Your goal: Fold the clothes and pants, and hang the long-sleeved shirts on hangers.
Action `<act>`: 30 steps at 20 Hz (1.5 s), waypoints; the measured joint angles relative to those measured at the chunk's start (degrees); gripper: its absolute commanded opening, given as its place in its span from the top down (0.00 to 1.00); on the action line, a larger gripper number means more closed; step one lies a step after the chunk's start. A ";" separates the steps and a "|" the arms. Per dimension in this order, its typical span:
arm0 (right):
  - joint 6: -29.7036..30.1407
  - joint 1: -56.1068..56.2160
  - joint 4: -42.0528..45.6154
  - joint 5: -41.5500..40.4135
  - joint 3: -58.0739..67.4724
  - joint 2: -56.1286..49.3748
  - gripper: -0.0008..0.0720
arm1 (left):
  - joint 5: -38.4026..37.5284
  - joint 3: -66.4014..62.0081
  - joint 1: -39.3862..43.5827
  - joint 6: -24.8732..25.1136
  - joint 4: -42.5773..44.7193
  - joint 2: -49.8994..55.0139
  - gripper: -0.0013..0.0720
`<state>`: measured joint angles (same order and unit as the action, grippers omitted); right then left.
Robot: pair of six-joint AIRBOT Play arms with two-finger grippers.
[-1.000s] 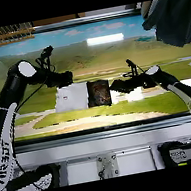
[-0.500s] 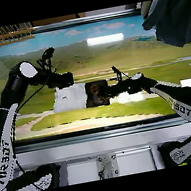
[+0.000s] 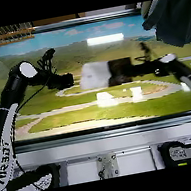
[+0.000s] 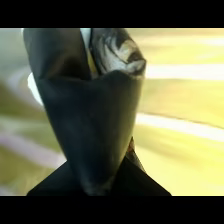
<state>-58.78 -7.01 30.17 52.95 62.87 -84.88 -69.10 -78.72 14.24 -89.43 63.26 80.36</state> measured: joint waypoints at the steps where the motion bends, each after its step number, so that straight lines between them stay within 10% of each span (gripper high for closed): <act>1: -2.10 -4.72 2.95 0.33 0.13 2.32 0.97 | -0.13 0.00 0.00 0.00 0.00 0.00 0.98; 15: -29.18 -48.46 37.68 11.19 -12.92 20.87 0.95 | -0.13 0.00 0.00 -0.02 -0.09 0.00 0.98; 16: -30.08 -48.81 38.51 11.41 -15.28 22.60 0.82 | -0.13 0.00 0.00 -0.02 -0.09 0.00 0.98; 18: -31.34 -49.24 39.76 11.98 -18.67 25.44 0.09 | -0.13 0.00 0.00 -0.04 -0.09 0.00 0.98; 30: -33.88 -49.18 46.12 14.99 -7.06 37.59 0.07 | -0.26 0.02 0.00 -0.02 -0.07 0.00 0.98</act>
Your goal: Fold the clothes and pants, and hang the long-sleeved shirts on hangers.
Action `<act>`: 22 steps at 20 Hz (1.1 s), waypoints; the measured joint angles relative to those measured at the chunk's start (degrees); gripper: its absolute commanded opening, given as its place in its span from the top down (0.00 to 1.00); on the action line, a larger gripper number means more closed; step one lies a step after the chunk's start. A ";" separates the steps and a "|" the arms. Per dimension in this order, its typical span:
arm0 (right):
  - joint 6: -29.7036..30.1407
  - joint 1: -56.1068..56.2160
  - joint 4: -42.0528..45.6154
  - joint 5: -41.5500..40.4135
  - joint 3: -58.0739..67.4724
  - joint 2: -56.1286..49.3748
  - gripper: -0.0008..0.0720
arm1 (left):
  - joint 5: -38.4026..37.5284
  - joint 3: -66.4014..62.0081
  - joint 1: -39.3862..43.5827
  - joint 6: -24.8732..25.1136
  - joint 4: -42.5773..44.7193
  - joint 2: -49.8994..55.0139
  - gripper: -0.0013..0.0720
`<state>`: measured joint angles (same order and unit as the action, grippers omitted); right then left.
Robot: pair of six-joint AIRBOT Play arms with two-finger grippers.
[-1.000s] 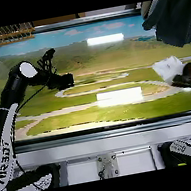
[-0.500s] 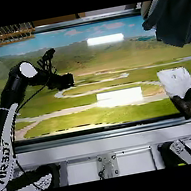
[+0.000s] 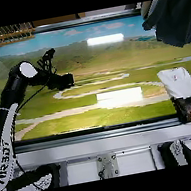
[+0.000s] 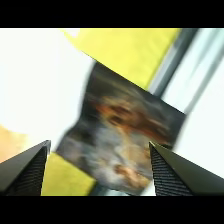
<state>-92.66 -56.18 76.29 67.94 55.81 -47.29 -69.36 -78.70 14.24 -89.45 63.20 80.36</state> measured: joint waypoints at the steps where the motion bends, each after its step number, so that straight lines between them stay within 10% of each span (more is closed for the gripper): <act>1: 0.04 2.47 -2.69 -0.48 0.74 1.40 0.07 | 0.00 0.00 0.00 0.00 0.00 0.00 0.98; 6: 3.19 23.43 -12.70 -1.25 1.53 5.62 0.13 | -0.04 0.00 0.00 0.04 0.04 0.00 0.98; 9: 4.68 36.54 -14.56 -1.31 1.57 6.25 0.97 | -0.02 0.00 0.00 0.07 0.09 0.00 0.98; 22: 5.88 50.71 -16.04 -0.87 1.57 6.40 0.97 | 0.39 0.00 0.00 0.15 0.04 0.00 0.98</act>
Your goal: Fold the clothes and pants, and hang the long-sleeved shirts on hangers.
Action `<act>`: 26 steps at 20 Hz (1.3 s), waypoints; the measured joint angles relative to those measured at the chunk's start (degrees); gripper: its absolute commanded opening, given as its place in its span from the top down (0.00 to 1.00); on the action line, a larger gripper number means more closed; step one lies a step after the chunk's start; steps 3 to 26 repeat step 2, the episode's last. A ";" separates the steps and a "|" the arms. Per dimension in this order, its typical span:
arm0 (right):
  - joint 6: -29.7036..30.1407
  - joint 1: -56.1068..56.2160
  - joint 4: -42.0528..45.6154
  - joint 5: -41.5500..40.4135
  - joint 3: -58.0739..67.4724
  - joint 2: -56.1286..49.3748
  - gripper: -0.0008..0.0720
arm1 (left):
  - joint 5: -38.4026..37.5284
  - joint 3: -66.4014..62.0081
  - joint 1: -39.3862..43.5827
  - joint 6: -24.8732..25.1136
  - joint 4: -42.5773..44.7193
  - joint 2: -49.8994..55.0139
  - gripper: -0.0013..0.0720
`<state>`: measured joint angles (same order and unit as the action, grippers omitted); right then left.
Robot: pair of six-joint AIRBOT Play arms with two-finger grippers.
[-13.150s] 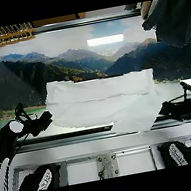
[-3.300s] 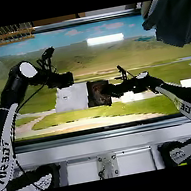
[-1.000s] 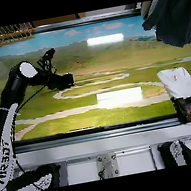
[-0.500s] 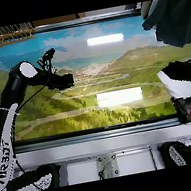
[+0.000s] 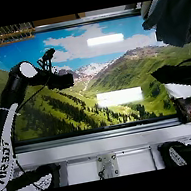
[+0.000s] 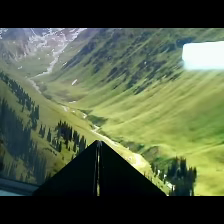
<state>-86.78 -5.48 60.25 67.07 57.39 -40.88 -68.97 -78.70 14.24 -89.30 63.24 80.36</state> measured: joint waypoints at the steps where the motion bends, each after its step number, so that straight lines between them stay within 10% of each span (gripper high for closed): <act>1: 0.00 0.04 -0.04 0.00 0.00 0.00 0.97 | 0.00 0.00 0.00 -0.04 -0.02 0.00 0.98; 26: 0.00 0.09 -0.04 0.00 0.00 0.00 0.97 | 0.02 0.00 0.00 -0.15 0.00 0.00 0.98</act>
